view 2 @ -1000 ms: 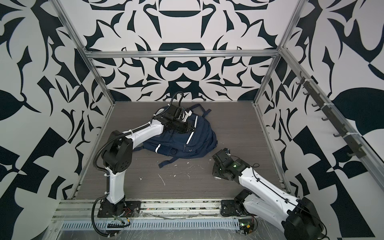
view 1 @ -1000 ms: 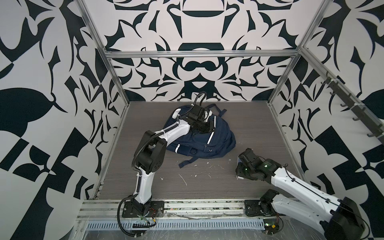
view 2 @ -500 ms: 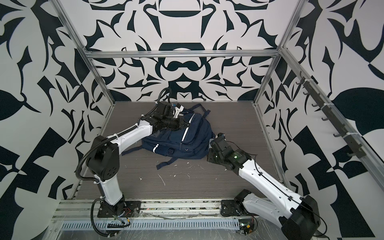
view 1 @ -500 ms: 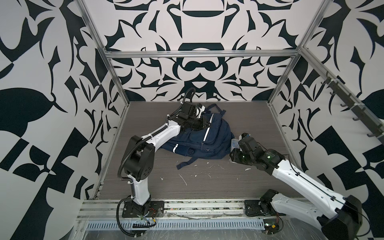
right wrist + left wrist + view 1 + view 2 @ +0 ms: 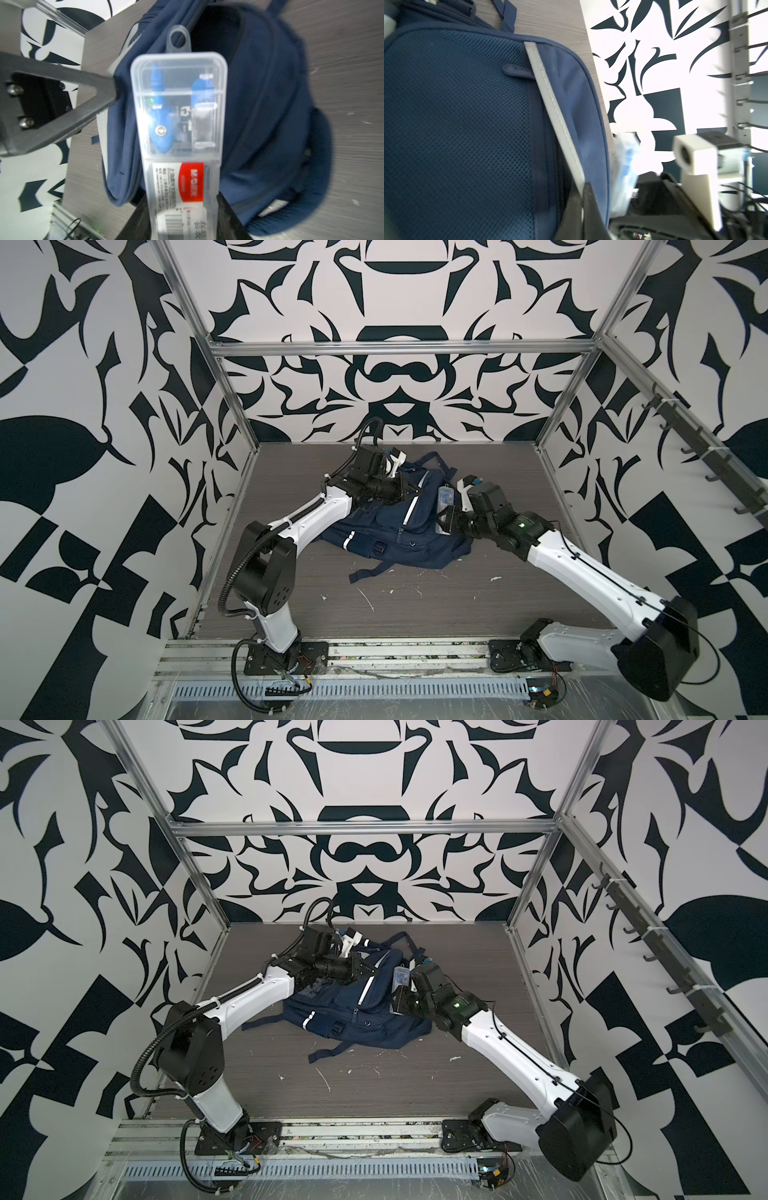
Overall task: Pack the student bag
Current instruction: 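Carry the case into the backpack pocket with right while left holds the flap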
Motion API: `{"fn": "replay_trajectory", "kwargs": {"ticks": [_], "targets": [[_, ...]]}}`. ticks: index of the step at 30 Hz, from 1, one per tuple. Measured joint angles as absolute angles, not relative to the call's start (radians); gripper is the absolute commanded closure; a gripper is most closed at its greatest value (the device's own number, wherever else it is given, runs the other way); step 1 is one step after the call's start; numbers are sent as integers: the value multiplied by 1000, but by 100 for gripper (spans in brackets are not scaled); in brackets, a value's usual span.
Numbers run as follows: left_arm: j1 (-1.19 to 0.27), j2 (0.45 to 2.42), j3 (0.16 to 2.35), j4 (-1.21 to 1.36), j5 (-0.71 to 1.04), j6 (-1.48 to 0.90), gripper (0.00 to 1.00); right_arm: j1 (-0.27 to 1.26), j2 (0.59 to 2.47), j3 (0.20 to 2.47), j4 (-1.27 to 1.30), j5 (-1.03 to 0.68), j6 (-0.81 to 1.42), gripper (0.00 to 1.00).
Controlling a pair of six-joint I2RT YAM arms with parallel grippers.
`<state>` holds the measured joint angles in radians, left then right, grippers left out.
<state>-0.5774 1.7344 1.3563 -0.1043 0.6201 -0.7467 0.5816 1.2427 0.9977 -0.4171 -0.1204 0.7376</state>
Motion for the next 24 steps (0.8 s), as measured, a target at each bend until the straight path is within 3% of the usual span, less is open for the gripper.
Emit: {"fn": "replay_trajectory", "kwargs": {"ticks": [24], "targets": [[-574, 1728, 1335, 39, 636, -912, 100, 524, 1524, 1044, -91, -295, 899, 100]]}}
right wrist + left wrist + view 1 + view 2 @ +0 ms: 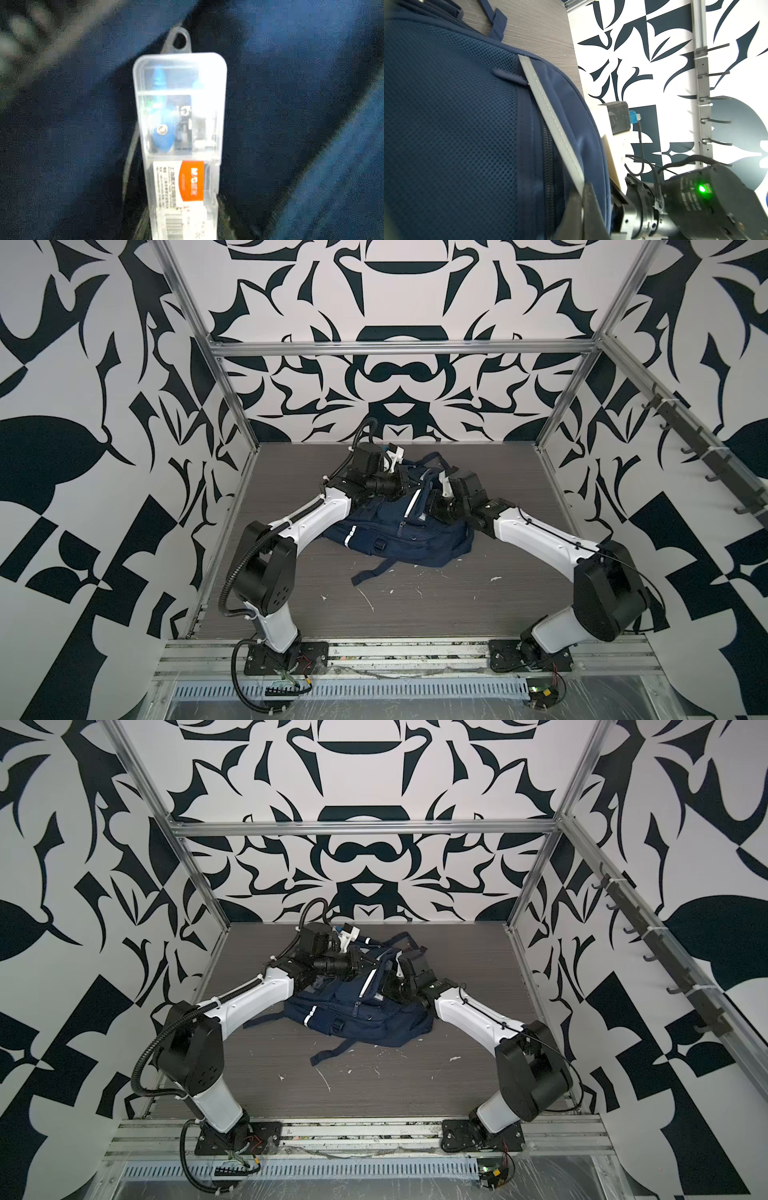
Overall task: Pack the student bag
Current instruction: 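Carry the case into the backpack pocket with right while left holds the flap, then release the case inside the pocket and raise the right gripper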
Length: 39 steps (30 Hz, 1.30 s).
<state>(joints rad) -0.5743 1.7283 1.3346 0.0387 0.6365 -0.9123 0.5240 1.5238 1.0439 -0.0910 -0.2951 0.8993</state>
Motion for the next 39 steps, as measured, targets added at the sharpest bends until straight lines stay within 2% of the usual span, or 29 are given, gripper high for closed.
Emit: {"fn": "replay_trajectory", "kwargs": {"ticks": [8, 16, 23, 26, 32, 35, 39], "targets": [[-579, 1723, 1335, 90, 660, -986, 100, 503, 1472, 922, 91, -336, 945, 100], [-577, 1724, 1335, 162, 670, -1091, 100, 497, 1502, 905, 242, -360, 1014, 100], [-568, 1728, 1335, 167, 653, -1126, 100, 494, 1575, 908, 335, -395, 1053, 92], [-567, 1729, 1335, 170, 646, -1137, 100, 494, 1590, 933, 307, -396, 1040, 82], [-566, 1729, 1335, 183, 648, -1146, 100, 494, 1578, 940, 282, -381, 1033, 48], [-567, 1729, 1335, 183, 650, -1150, 100, 494, 1562, 940, 257, -369, 1026, 39], [-571, 1729, 1335, 203, 657, -1153, 100, 494, 1517, 939, 204, -342, 1012, 35]]}}
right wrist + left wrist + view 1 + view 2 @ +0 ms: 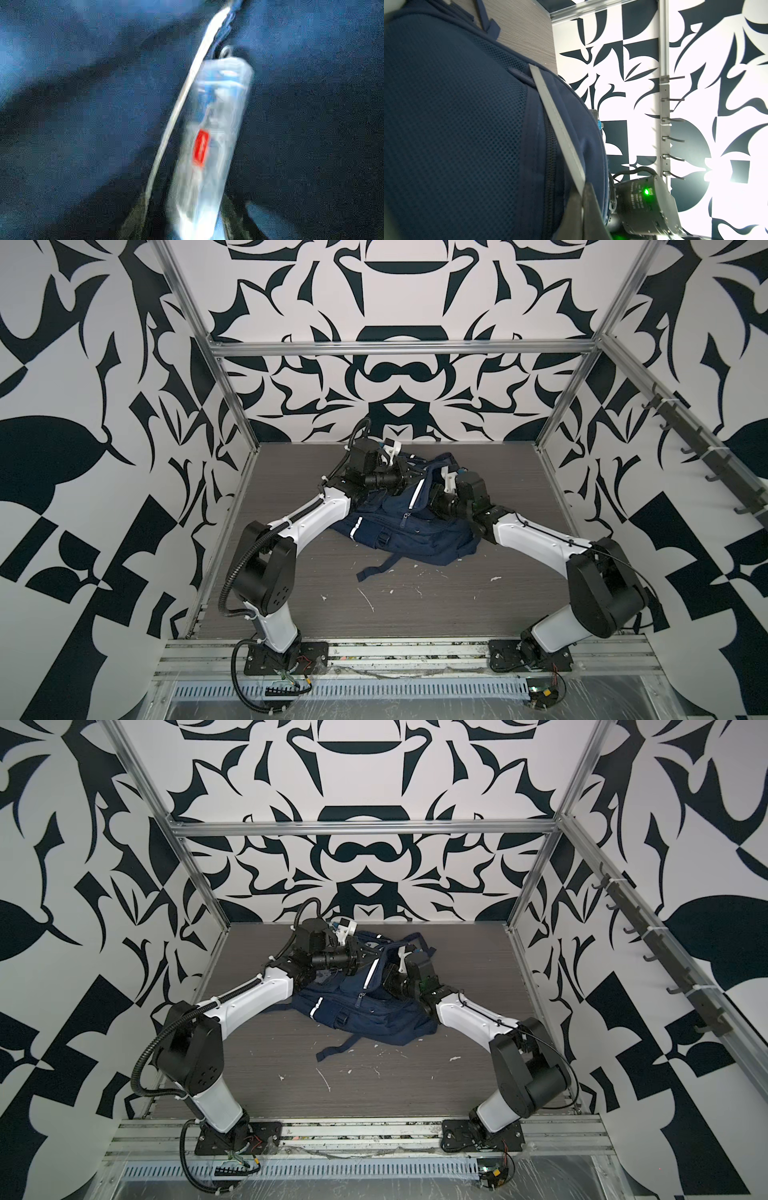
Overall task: Pack the student bag
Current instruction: 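Release the case inside the pocket and raise the right gripper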
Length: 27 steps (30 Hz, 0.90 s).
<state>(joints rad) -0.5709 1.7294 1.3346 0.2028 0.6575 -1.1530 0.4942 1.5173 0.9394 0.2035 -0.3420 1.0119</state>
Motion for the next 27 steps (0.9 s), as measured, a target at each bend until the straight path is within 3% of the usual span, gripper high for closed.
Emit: {"fn": "replay_trajectory", "kwargs": {"ticks": [17, 27], "targets": [[-582, 1729, 1328, 228, 763, -1123, 100, 491, 1221, 839, 33, -215, 912, 35], [-576, 1730, 1199, 270, 762, -1071, 100, 493, 1070, 743, -55, -197, 862, 32]]}}
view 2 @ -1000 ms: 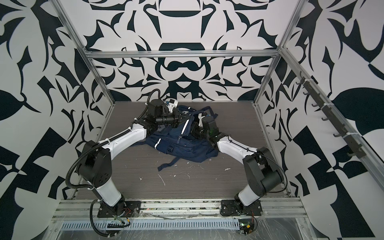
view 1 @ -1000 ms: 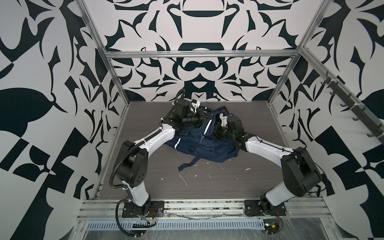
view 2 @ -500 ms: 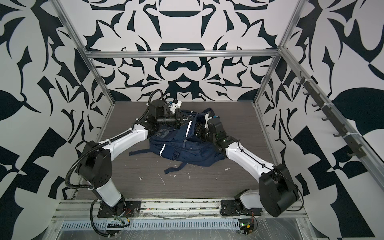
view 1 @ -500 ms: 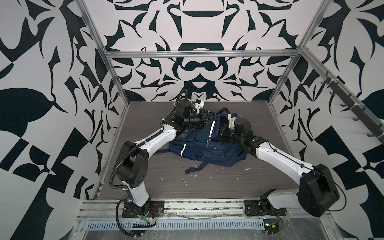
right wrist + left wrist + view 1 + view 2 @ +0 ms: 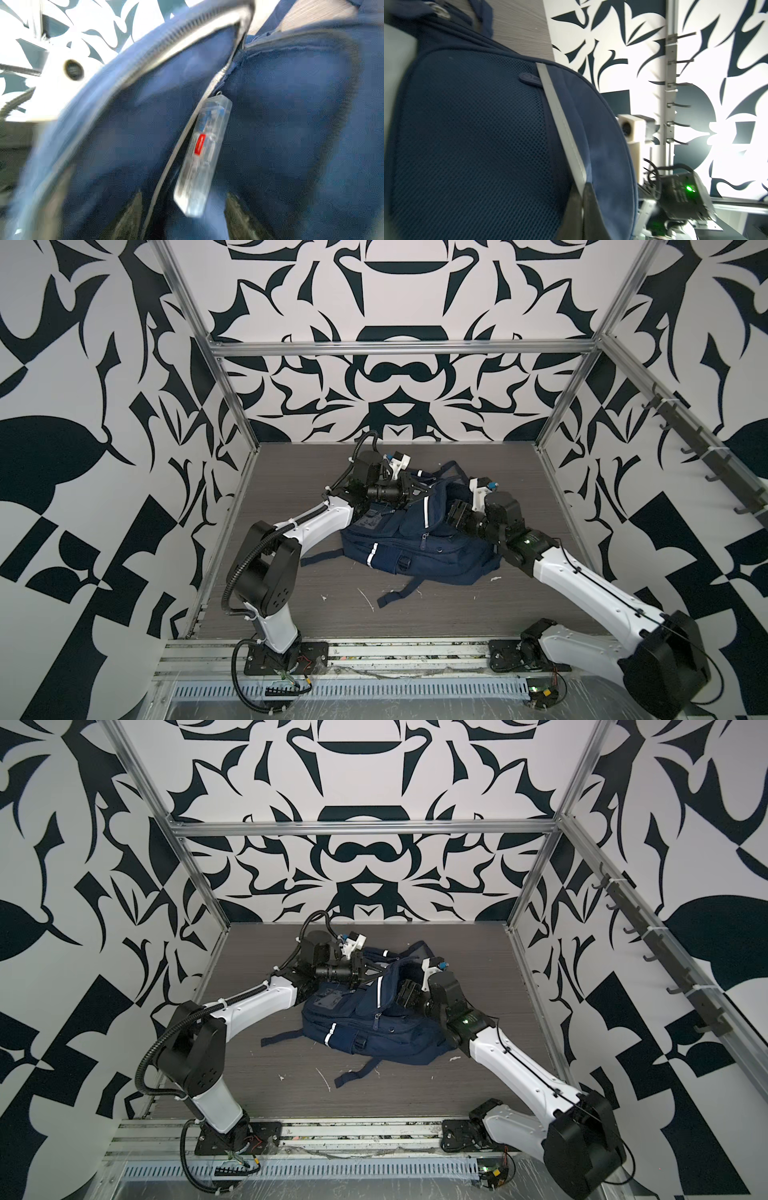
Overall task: Pack the student bag
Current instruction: 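Release the case inside the pocket and raise the right gripper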
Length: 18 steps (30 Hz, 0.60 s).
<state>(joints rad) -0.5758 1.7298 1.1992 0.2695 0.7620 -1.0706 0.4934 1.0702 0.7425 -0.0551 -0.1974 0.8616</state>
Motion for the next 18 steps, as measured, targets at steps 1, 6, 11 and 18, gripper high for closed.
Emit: {"fn": "replay_trajectory", "kwargs": {"ticks": [1, 6, 11, 18], "targets": [[-571, 1731, 1193, 272, 761, -1065, 100, 493, 1048, 741, -64, -197, 857, 31], [-540, 1754, 1192, 274, 757, -1028, 100, 493, 971, 741, -118, -185, 820, 29], [-528, 1783, 1195, 272, 744, -1003, 100, 493, 896, 741, -200, -145, 781, 30], [-552, 1789, 1192, 273, 722, -992, 84, 493, 872, 731, -254, -124, 757, 31]]}}
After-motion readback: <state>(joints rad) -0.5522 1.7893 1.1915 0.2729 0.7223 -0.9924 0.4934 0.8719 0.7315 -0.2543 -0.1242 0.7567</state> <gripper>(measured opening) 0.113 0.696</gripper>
